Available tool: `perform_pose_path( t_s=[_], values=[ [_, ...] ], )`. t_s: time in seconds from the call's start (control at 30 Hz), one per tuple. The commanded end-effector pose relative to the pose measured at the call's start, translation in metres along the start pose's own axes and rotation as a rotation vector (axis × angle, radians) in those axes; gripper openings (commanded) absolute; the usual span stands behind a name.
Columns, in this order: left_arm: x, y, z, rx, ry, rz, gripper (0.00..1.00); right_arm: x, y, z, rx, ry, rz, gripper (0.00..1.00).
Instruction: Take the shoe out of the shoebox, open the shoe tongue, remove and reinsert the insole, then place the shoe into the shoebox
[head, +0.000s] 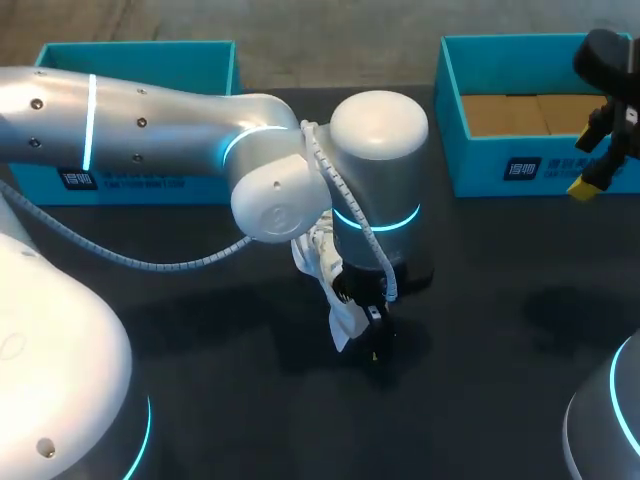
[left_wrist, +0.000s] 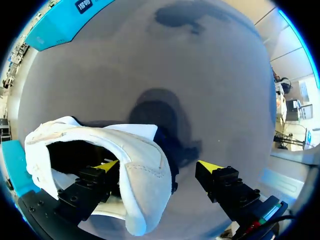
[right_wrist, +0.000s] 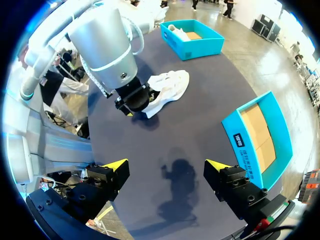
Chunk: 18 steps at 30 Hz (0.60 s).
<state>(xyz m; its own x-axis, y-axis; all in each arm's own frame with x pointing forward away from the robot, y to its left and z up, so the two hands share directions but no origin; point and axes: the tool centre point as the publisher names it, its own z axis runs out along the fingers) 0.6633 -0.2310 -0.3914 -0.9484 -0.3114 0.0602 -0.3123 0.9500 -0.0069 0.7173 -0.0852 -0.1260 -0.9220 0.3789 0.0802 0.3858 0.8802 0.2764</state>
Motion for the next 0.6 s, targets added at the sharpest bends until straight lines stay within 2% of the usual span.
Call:
perform_pose_path(
  t_s=[0.03,0.07,0.1,0.13,0.37,0.4,0.47,0.6],
  values=[
    [-0.0021,0.0019,0.0014,-0.001,0.001,0.007,0.79,-0.0015,0.0021,0.0002,0.005,0.003,0.002,1.00],
    [-0.0022,0.0019,0.0015,-0.001,0.000,0.010,0.75,-0.0015,0.0021,0.0002,0.005,0.003,0.002,1.00],
    [-0.0025,0.0019,0.0016,-0.002,-0.001,0.012,0.60,-0.0015,0.0021,0.0002,0.005,0.003,0.002,1.00],
    [-0.0028,0.0020,0.0016,-0.001,-0.001,0.015,0.49,-0.0015,0.0021,0.0002,0.005,0.003,0.002,1.00],
    [-0.0019,0.0034,0.0024,-0.007,0.004,0.038,0.20,-0.0015,0.0021,0.0002,0.005,0.003,0.002,1.00],
    [-0.0018,0.0036,0.0031,-0.010,0.007,0.041,0.06,-0.0015,0.0021,0.0002,0.005,0.003,0.002,1.00],
    [-0.0014,0.0037,0.0038,-0.013,0.013,0.048,0.00,-0.0015,0.0021,0.0002,0.005,0.003,0.002,1.00],
    [0.0001,0.0049,0.0040,-0.016,0.032,0.058,0.00,-0.0015,0.0021,0.0002,0.005,0.003,0.002,1.00]
  ],
)
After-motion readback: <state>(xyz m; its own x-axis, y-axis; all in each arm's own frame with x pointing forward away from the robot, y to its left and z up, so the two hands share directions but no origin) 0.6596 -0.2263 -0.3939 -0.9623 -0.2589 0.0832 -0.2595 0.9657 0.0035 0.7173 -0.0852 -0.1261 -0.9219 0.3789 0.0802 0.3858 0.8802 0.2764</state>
